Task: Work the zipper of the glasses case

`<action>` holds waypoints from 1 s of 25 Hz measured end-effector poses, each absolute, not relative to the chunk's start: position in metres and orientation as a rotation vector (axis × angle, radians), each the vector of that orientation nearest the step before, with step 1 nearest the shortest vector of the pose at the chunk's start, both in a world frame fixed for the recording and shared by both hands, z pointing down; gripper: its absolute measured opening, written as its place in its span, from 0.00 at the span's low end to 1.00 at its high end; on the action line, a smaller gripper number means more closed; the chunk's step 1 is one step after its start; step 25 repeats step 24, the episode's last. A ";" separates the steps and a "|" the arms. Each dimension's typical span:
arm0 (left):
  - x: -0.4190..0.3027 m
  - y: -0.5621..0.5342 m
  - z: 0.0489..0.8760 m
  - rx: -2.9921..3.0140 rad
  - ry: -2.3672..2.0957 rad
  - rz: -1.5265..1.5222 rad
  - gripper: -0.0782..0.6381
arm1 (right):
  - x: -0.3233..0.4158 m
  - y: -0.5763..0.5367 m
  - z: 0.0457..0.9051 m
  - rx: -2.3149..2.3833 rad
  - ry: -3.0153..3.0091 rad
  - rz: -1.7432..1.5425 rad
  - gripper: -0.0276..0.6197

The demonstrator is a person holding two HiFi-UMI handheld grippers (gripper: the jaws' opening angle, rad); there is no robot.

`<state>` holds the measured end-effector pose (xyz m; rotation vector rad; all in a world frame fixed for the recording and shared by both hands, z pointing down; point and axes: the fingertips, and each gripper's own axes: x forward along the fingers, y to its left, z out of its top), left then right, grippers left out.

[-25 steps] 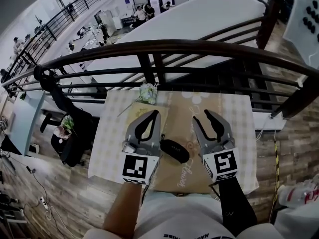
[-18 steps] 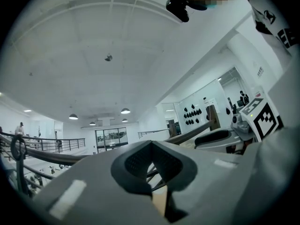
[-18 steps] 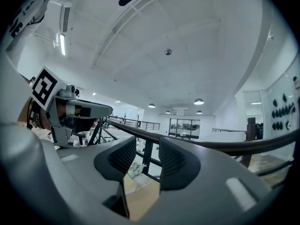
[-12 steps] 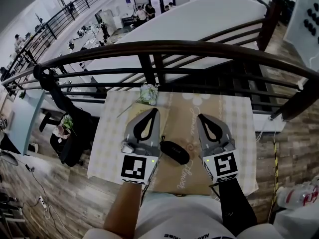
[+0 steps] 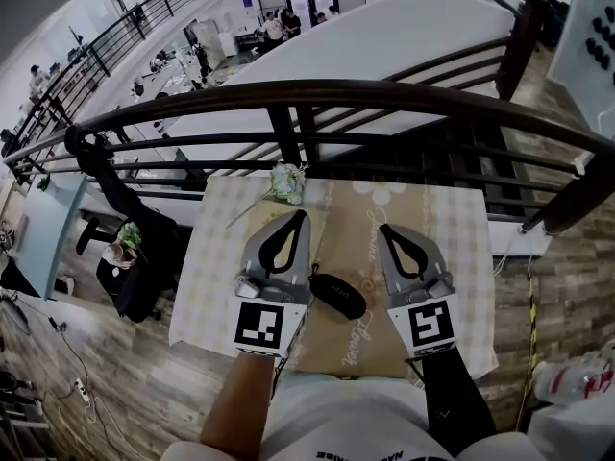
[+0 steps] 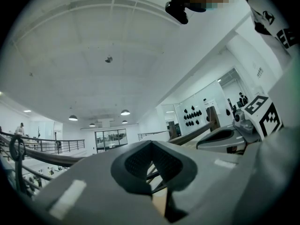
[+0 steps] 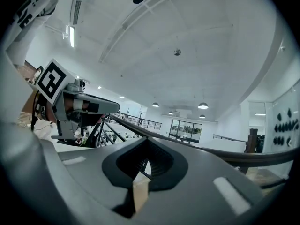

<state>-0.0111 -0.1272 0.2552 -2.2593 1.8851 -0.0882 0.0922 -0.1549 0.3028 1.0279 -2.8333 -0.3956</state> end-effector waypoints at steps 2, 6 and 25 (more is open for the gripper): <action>-0.011 -0.127 0.255 -2.258 1.879 -0.086 0.11 | 0.091 -0.155 0.303 1.031 -2.830 -0.391 0.09; -0.011 -0.127 0.255 -2.260 1.877 -0.087 0.11 | 0.091 -0.156 0.303 1.039 -2.837 -0.378 0.09; -0.010 -0.124 0.254 -2.273 1.890 -0.079 0.11 | 0.095 -0.154 0.298 1.071 -2.845 -0.309 0.09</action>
